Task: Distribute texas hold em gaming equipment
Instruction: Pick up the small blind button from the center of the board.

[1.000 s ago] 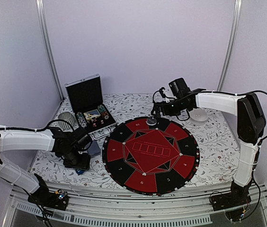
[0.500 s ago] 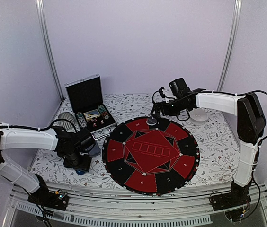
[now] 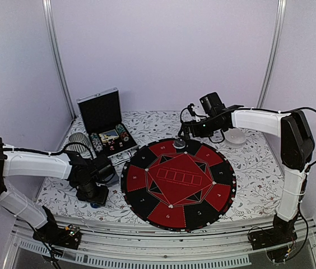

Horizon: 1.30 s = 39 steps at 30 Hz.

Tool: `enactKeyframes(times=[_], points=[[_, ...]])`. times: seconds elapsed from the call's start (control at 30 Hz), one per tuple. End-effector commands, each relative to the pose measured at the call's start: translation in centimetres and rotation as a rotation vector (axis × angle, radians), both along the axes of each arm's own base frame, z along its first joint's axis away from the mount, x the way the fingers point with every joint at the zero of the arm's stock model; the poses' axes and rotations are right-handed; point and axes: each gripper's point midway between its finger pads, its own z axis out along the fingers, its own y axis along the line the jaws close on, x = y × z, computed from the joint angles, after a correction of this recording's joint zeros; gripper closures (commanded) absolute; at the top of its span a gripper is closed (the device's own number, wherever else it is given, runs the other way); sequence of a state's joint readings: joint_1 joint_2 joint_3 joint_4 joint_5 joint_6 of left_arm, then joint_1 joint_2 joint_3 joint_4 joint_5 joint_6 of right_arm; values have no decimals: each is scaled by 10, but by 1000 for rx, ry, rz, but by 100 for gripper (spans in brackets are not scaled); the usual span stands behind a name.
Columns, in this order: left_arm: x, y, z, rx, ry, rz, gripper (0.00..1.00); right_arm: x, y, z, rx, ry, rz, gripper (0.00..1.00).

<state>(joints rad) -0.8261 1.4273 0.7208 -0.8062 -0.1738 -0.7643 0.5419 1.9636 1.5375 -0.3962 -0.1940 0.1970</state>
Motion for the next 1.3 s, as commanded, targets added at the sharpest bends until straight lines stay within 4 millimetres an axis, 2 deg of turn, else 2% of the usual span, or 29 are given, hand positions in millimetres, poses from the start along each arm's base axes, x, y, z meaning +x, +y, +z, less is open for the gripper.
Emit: enactKeyframes(times=[0.0,0.23,0.5,0.73,1.0,1.17,1.27], points=[[7,-11,8,-2,-32,-41,39,1,2,-2,4,-3,14,1],[5,-8,5,42,-19,-58,44,1,3,-2,3,-3,19,1],[4,-16,13,27,-28,-76,45,1,2,-3,-1,-1,20,1],[3,-22,27,-15,-46,-69,34,-1,2,-6,-5,5,24,1],[-18,-12,19,-37,25,28,28,-2,1,-7,-10,7,24,1],[-22,-20,16,-121,24,69,15,-2,2,-10,-9,13,26,1],[-24,-21,9,-126,36,72,14,-2,2,-11,-9,16,27,1]])
